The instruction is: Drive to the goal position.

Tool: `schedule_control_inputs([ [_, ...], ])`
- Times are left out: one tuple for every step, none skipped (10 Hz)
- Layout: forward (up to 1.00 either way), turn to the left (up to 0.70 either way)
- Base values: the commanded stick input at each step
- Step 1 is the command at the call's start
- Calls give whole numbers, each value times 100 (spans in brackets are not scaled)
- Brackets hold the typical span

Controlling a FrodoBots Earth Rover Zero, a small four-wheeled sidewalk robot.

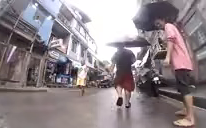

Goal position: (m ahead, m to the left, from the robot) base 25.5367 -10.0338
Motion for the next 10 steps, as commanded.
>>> schedule_control_inputs([
  [99, 0],
  [99, 0],
  [99, 0],
  [99, 0],
  [99, 0],
  [99, 0],
  [99, 0],
  [99, 0],
  [99, 0],
  [99, 0],
])
